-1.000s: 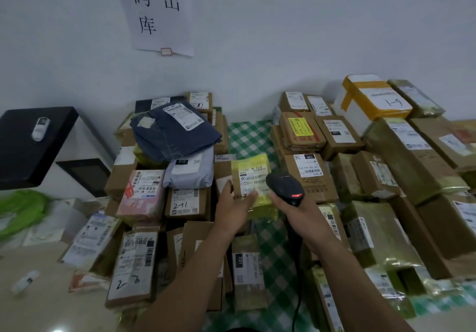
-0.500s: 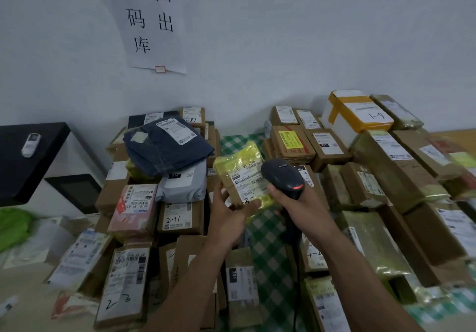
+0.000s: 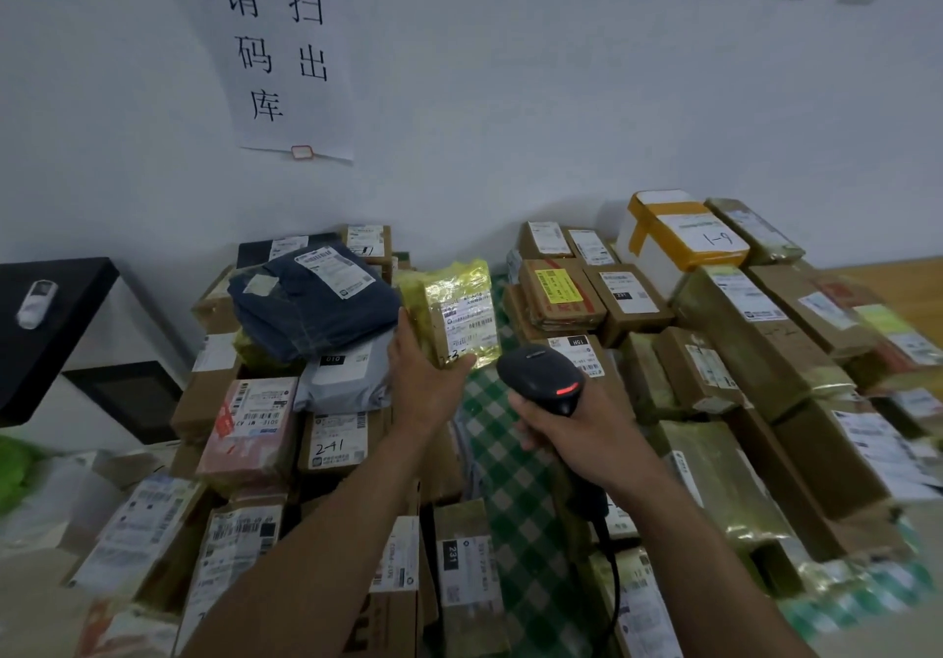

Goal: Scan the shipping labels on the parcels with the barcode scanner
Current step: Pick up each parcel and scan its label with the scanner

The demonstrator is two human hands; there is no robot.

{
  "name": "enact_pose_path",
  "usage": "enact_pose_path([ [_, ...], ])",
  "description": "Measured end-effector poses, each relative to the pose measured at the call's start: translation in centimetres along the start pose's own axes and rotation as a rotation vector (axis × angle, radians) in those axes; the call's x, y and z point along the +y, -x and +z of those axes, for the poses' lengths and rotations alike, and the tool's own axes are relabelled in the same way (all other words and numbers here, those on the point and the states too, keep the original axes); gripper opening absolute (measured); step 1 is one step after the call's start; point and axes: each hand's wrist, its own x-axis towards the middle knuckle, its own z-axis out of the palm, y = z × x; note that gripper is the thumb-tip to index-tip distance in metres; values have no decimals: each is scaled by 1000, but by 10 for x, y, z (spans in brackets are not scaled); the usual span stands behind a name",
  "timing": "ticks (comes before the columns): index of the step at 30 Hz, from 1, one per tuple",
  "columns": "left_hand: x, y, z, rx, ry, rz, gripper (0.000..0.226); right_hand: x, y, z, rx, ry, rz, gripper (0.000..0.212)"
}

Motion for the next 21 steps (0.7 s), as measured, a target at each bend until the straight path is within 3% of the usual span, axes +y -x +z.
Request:
enact_pose_path([
  [21, 20, 13, 3, -18, -77, -47, 116, 5, -1, -9, -52, -55, 75, 29],
])
